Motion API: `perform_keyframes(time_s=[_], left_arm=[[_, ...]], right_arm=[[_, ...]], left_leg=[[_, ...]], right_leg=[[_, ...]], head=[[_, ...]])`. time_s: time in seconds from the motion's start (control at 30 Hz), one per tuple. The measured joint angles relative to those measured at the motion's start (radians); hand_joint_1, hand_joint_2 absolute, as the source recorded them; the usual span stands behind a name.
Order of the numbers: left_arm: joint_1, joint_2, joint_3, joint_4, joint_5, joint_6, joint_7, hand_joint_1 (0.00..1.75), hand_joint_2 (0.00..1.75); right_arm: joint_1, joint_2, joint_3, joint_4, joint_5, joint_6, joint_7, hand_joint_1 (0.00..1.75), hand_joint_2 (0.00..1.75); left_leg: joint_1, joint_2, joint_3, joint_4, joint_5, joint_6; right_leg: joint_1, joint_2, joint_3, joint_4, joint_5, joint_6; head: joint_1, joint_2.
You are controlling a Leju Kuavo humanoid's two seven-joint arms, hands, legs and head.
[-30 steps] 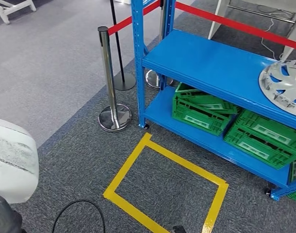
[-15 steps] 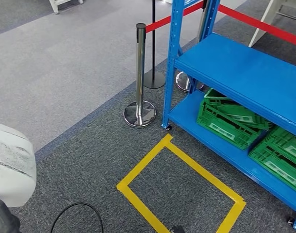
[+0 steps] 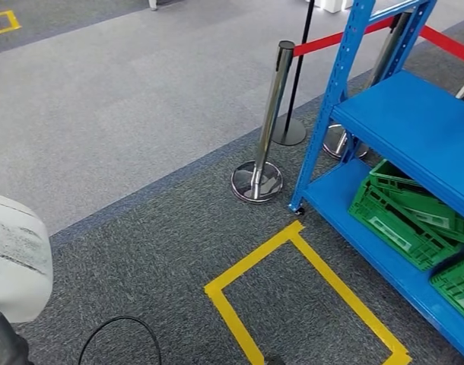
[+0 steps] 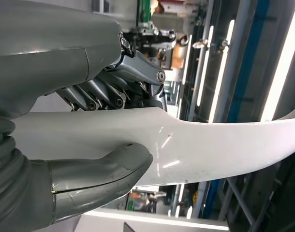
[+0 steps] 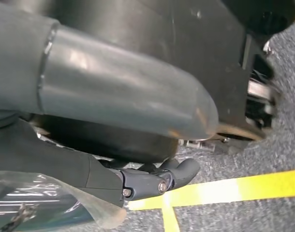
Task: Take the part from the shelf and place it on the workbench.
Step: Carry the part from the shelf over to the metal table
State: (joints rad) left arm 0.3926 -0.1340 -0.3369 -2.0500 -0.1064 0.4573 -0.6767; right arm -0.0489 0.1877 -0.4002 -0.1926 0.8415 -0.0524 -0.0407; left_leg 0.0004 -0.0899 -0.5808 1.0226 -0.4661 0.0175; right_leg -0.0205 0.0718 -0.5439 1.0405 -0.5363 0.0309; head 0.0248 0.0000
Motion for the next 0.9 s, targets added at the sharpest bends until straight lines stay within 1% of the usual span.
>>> perform_keyframes(time_s=[0.03,0.07,0.1,0.13,0.17,0.2,0.23,0.27,0.3,0.33,0.37,0.4,0.43,0.47,0.5,0.53,0.57,0.6,0.63,0.67,0.7,0.73,0.77,0.8,0.83,0.87,0.9], left_arm=[[-0.001,0.0,0.001,0.0,-0.001,0.0,0.0,1.75,1.75],[-0.001,0.0,0.001,0.0,-0.002,0.0,0.0,1.75,1.75],[-0.001,0.0,0.001,0.0,-0.003,0.0,0.0,1.75,1.75],[0.0,0.0,0.002,0.0,-0.005,0.0,0.0,1.75,1.75],[-0.001,0.0,0.002,0.0,-0.006,0.0,0.0,1.75,1.75],[-0.002,0.001,0.002,0.0,-0.006,0.0,0.0,1.75,1.75],[-0.003,0.001,0.002,0.0,-0.006,-0.001,0.0,1.75,1.75],[-0.004,0.001,0.002,0.001,-0.006,-0.002,0.0,1.75,1.75],[-0.005,0.001,0.002,0.002,-0.006,-0.005,0.0,1.75,1.75],[-0.005,0.001,0.002,0.003,-0.006,-0.007,0.0,1.75,1.75],[-0.005,0.002,0.002,0.004,-0.007,-0.01,0.0,1.75,1.75],[-0.006,0.001,0.002,0.005,-0.007,-0.012,0.0,1.75,1.75],[-0.008,0.001,0.002,0.005,-0.007,-0.013,0.0,1.75,1.75],[-0.011,0.0,0.002,0.006,-0.008,-0.013,0.0,1.75,1.75],[-0.016,-0.001,0.002,0.007,-0.008,-0.013,0.0,1.75,1.75],[-0.019,-0.002,0.002,0.008,-0.008,-0.013,0.0,1.75,1.75],[-0.022,-0.004,0.002,0.009,-0.008,-0.013,0.0,1.75,1.75],[-0.024,-0.006,0.002,0.011,-0.009,-0.013,0.0,1.75,1.75],[-0.025,-0.008,0.002,0.012,-0.009,-0.013,0.0,1.75,1.75],[-0.027,-0.01,0.002,0.014,-0.01,-0.013,0.0,1.75,1.75],[-0.031,-0.012,0.002,0.016,-0.01,-0.013,0.0,1.75,1.75],[-0.033,-0.015,0.002,0.018,-0.01,-0.013,0.0,1.75,1.75],[-0.036,-0.016,0.002,0.02,-0.01,-0.014,0.0,1.75,1.75],[-0.037,-0.017,0.002,0.023,-0.01,-0.014,0.0,1.75,1.75],[-0.038,-0.018,0.002,0.026,-0.01,-0.014,0.0,1.75,1.75],[-0.039,-0.018,0.002,0.029,-0.011,-0.014,0.0,1.75,1.75],[-0.04,-0.019,0.002,0.032,-0.012,-0.013,0.0,1.75,1.75]], right_arm=[[0.0,0.0,0.0,0.0,0.002,0.001,0.004,0.0,0.0],[0.0,0.0,0.0,0.001,0.004,0.003,0.008,0.0,0.0],[0.0,0.0,0.0,0.001,0.005,0.004,0.01,0.0,0.0],[0.0,0.001,0.0,0.001,0.005,0.005,0.012,0.0,0.0],[0.0,0.001,-0.001,0.001,0.005,0.007,0.013,0.0,0.0],[0.001,0.002,-0.001,0.0,0.005,0.008,0.014,0.0,0.0],[0.002,0.002,-0.001,0.0,0.004,0.009,0.014,0.0,0.0],[0.004,0.002,-0.002,0.0,0.004,0.01,0.015,0.0,0.0],[0.005,0.002,-0.003,0.0,0.003,0.01,0.014,0.0,0.0],[0.006,0.002,-0.004,0.0,0.003,0.01,0.014,0.0,0.0],[0.006,0.002,-0.005,0.0,0.003,0.01,0.012,0.0,0.0],[0.006,0.002,-0.006,0.0,0.003,0.01,0.011,0.0,0.0],[0.005,0.002,-0.007,0.0,0.003,0.01,0.009,0.0,0.0],[0.005,0.002,-0.007,0.0,0.002,0.009,0.006,0.0,0.0],[0.005,0.002,-0.009,0.0,0.001,0.007,0.002,0.0,0.0],[0.005,0.002,-0.011,0.0,-0.001,0.004,-0.003,0.0,0.0],[0.004,0.002,-0.013,0.0,-0.002,0.001,-0.007,0.0,0.0],[0.003,0.002,-0.014,0.0,-0.004,-0.002,-0.011,0.0,0.0],[0.002,0.002,-0.015,-0.001,-0.004,-0.004,-0.013,0.0,0.0],[0.0,0.002,-0.016,-0.001,-0.005,-0.006,-0.016,0.0,0.0],[0.0,0.002,-0.018,-0.002,-0.005,-0.006,-0.018,0.0,0.0],[0.0,0.002,-0.019,-0.002,-0.006,-0.007,-0.019,0.0,0.0],[0.001,0.002,-0.021,-0.002,-0.006,-0.006,-0.02,0.0,0.0],[0.002,0.002,-0.023,-0.002,-0.006,-0.006,-0.02,0.0,0.0],[0.003,0.002,-0.025,-0.002,-0.007,-0.006,-0.019,0.0,0.0],[0.004,0.002,-0.027,-0.002,-0.007,-0.006,-0.019,0.0,0.0],[0.004,0.002,-0.029,-0.002,-0.007,-0.006,-0.017,0.0,0.0]], left_leg=[[0.001,-0.011,-0.004,0.003,0.0,-0.006],[0.002,-0.021,-0.007,0.005,0.002,-0.012],[0.004,-0.028,-0.009,0.004,0.003,-0.017],[0.004,-0.02,-0.013,0.01,0.0,-0.022],[0.003,0.0,-0.022,0.029,-0.012,-0.027],[0.002,0.027,-0.04,0.069,-0.036,-0.031],[0.002,0.055,-0.065,0.127,-0.066,-0.036],[0.004,0.07,-0.097,0.195,-0.097,-0.039],[0.006,0.075,-0.123,0.251,-0.117,-0.042],[0.007,0.078,-0.136,0.279,-0.12,-0.043],[0.008,0.08,-0.131,0.271,-0.103,-0.042],[0.008,0.086,-0.106,0.223,-0.07,-0.04],[0.007,0.102,-0.073,0.154,-0.036,-0.036],[0.001,0.125,-0.04,0.092,-0.013,-0.031],[-0.004,0.144,-0.017,0.045,-0.002,-0.024],[-0.01,0.157,-0.006,0.022,-0.003,-0.018],[-0.014,0.157,-0.004,0.017,-0.009,-0.013],[-0.014,0.146,-0.004,0.011,-0.008,-0.006],[-0.012,0.135,-0.003,0.006,-0.005,0.0],[-0.01,0.124,-0.001,0.0,-0.002,0.007],[-0.006,0.114,0.001,-0.006,0.002,0.014],[-0.005,0.104,0.002,-0.009,0.004,0.017],[-0.004,0.092,0.001,-0.009,0.004,0.02],[-0.005,0.08,0.001,-0.009,0.004,0.021],[-0.006,0.066,0.002,-0.009,0.004,0.021],[-0.006,0.052,0.003,-0.008,0.003,0.022],[-0.006,0.038,0.004,-0.007,0.003,0.021]], right_leg=[[0.0,0.013,0.01,-0.015,-0.003,-0.003],[0.003,0.008,0.014,-0.019,-0.004,-0.008],[0.003,-0.003,0.018,-0.018,-0.002,-0.014],[0.003,-0.014,0.022,-0.02,0.001,-0.021],[0.002,-0.027,0.023,-0.022,0.002,-0.027],[0.001,-0.042,0.025,-0.024,0.003,-0.033],[0.003,-0.057,0.026,-0.024,0.002,-0.037],[0.005,-0.073,0.026,-0.024,0.0,-0.04],[0.006,-0.089,0.026,-0.024,-0.002,-0.041],[0.007,-0.104,0.027,-0.024,-0.004,-0.042],[0.008,-0.118,0.029,-0.024,-0.006,-0.042],[0.009,-0.13,0.033,-0.024,-0.009,-0.041],[0.009,-0.142,0.038,-0.024,-0.013,-0.038],[0.011,-0.152,0.04,-0.024,-0.017,-0.034],[0.013,-0.161,0.041,-0.024,-0.022,-0.029],[0.015,-0.171,0.041,-0.025,-0.025,-0.024],[0.017,-0.181,0.044,-0.027,-0.027,-0.019],[0.017,-0.192,0.051,-0.03,-0.029,-0.015],[0.017,-0.188,0.056,-0.03,-0.033,-0.01],[0.015,-0.168,0.053,-0.017,-0.043,-0.007],[0.014,-0.139,0.038,0.015,-0.063,-0.003],[0.012,-0.105,0.007,0.071,-0.09,-0.001],[0.011,-0.085,-0.031,0.141,-0.117,0.0],[0.011,-0.077,-0.069,0.207,-0.136,0.001],[0.011,-0.074,-0.098,0.248,-0.139,0.002],[0.011,-0.073,-0.11,0.251,-0.121,0.002],[0.011,-0.069,-0.102,0.216,-0.086,0.001]], head=[[0.0,0.0],[-0.001,0.0],[-0.001,0.0],[-0.002,0.0],[-0.004,0.0],[-0.007,0.0],[-0.009,0.0],[-0.011,0.0],[-0.011,0.0],[-0.011,0.0],[-0.011,0.0],[-0.011,0.0],[-0.011,0.0],[-0.011,0.0],[-0.011,0.0],[-0.011,0.0],[-0.01,0.0],[-0.01,0.0],[-0.009,0.0],[-0.008,0.0],[-0.006,0.0],[-0.004,0.0],[-0.002,0.0],[0.0,0.0],[0.001,0.0],[0.001,0.0],[0.001,0.0]])
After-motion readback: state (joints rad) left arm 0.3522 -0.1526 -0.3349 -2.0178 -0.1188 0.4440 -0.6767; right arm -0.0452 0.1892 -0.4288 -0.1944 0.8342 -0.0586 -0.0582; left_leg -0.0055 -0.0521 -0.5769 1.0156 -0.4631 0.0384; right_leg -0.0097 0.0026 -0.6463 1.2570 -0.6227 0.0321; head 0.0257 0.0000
